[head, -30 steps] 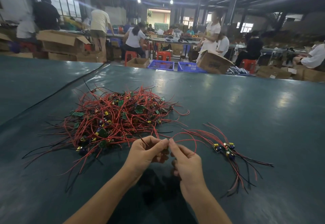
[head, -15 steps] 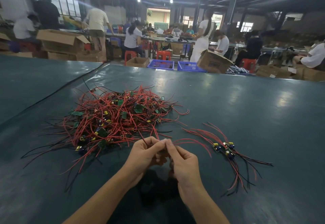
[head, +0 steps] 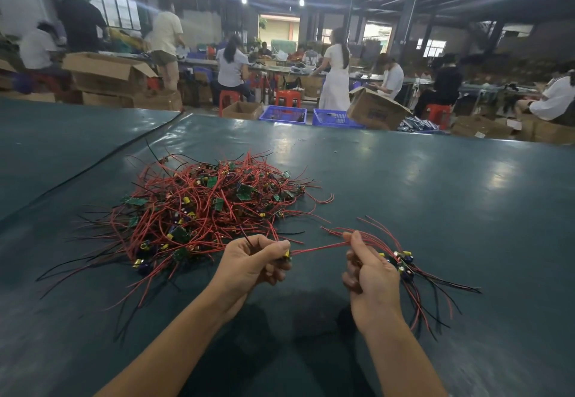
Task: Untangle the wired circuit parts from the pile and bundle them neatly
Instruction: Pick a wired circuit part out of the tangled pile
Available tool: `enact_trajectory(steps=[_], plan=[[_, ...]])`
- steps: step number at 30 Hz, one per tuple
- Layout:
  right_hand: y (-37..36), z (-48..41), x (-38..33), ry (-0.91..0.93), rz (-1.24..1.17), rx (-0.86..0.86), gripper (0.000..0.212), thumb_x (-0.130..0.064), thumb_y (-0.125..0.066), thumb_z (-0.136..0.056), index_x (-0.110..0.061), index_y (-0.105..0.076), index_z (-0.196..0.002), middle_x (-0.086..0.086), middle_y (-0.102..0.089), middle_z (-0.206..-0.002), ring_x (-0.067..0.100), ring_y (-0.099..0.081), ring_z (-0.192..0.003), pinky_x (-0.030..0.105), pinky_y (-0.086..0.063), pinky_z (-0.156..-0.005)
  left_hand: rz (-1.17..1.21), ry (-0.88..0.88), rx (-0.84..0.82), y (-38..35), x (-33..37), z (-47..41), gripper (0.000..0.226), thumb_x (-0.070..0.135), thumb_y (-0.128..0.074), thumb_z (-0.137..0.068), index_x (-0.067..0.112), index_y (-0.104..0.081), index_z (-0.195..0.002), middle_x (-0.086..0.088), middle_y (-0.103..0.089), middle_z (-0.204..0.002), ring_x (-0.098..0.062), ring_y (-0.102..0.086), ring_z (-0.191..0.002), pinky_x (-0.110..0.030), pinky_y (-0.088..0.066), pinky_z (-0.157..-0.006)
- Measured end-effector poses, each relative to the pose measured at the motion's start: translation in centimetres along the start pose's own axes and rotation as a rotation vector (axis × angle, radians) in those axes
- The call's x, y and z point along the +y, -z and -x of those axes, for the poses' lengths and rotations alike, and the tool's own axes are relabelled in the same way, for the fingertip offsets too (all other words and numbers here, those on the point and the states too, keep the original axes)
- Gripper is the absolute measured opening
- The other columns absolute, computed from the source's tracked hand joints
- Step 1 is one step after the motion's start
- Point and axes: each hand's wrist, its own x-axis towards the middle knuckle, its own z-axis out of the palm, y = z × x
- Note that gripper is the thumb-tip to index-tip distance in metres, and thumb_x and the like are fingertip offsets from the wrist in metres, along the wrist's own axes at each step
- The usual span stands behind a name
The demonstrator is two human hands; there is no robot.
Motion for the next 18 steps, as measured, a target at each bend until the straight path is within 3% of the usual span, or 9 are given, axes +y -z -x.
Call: enact_trajectory(steps=[5, 11, 15, 18], plan=[[0.3, -0.1, -0.1, 0.036, -0.025, -0.070, 0.026, -0.020, -0.064, -0.092, -0.016, -0.079, -0.071, -0.006, -0.050, -0.054, 0.003, -0.035, -0.043, 0.015, -0.026, -0.035, 0.089, 0.027, 0.058, 0.0, -0.3, -0.2, 0.016, 0.028, -0.077, -0.061, 0.020, -0.066, -0.054, -0.011, -0.066, -0.059, -0.012, -0.058, -0.044, -0.017, -0.047, -0.044], [0.4, 0.5, -0.3, 0.014, -0.002, -0.284, 0.019, -0.031, -0.071, -0.074, -0.014, -0.079, -0.075, -0.004, -0.051, -0.057, 0.004, -0.038, -0.046, 0.016, -0.029, -0.038, 0.337, 0.108, 0.237, 0.4, -1.0, -0.9, 0.027, 0.025, -0.076, -0.068, 0.010, -0.065, -0.088, -0.009, -0.070, -0.072, -0.010, -0.064, -0.052, -0.017, -0.053, -0.048], [0.3, 0.9, -0.1, 0.032, -0.044, -0.407, 0.049, -0.055, -0.086, -0.058, -0.013, -0.079, -0.082, -0.001, -0.057, -0.063, 0.006, -0.042, -0.047, 0.016, -0.032, -0.040, 0.409, 0.112, 0.263, 0.9, -1.0, -1.2, 0.024, 0.028, -0.071, -0.073, 0.010, -0.064, -0.087, -0.005, -0.070, -0.070, -0.009, -0.064, -0.053, -0.019, -0.054, -0.049], [0.2, 0.9, -0.1, 0.052, -0.031, -0.379, 0.057, -0.066, -0.078, -0.062, -0.014, -0.079, -0.086, -0.002, -0.058, -0.065, 0.007, -0.042, -0.048, 0.017, -0.031, -0.040, 0.414, 0.117, 0.230, 1.1, -0.9, -1.3, 0.028, 0.032, -0.069, -0.074, 0.008, -0.069, -0.090, 0.000, -0.065, -0.063, -0.009, -0.059, -0.050, -0.019, -0.053, -0.050]])
